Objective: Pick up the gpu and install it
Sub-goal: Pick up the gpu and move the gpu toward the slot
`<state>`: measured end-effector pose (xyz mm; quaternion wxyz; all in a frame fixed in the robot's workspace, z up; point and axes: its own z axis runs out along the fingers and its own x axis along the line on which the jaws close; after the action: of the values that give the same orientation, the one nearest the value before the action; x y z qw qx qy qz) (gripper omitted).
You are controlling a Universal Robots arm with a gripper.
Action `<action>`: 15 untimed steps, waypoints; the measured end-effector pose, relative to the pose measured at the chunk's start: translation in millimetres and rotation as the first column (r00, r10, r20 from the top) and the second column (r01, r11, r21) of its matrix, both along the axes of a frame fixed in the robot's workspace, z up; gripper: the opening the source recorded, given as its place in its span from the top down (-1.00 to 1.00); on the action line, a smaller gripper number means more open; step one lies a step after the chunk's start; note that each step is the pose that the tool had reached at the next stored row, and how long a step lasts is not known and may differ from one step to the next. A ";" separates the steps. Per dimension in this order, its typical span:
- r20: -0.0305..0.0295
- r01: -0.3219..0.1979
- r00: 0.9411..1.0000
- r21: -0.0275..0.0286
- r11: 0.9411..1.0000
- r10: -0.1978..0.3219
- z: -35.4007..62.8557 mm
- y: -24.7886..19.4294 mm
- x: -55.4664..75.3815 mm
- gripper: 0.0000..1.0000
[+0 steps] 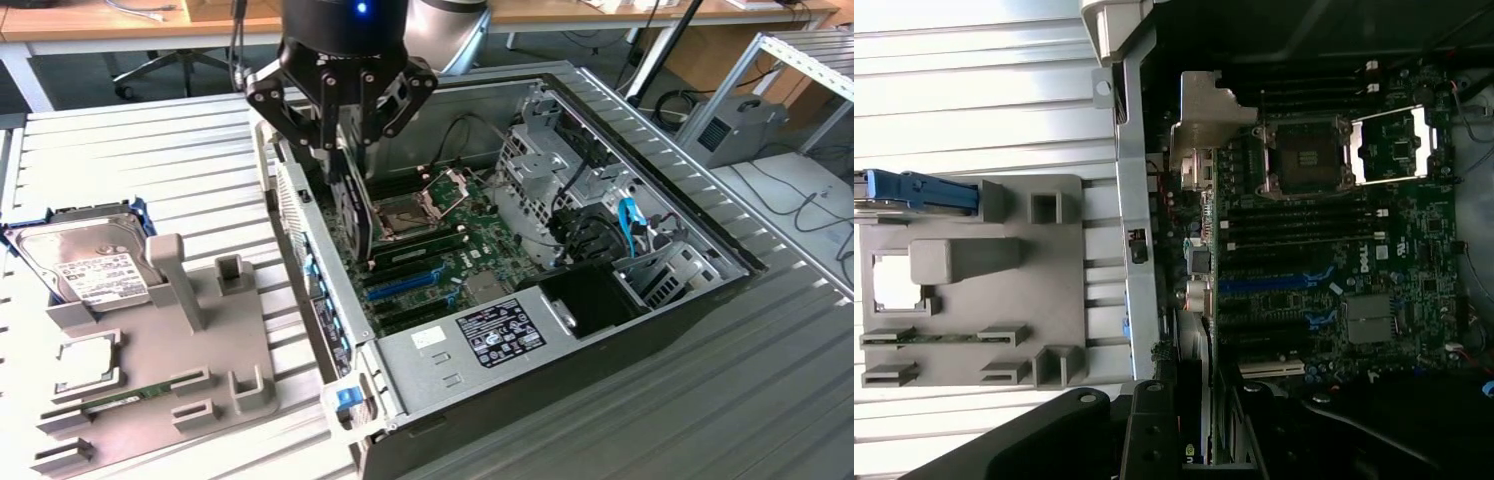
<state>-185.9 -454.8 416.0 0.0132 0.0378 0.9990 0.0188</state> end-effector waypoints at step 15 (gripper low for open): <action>0.000 0.000 1.000 0.000 1.000 0.000 -6.3 0.6 2.8 0.48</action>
<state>-183.1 -454.3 409.7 0.0132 0.0378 0.9990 0.0188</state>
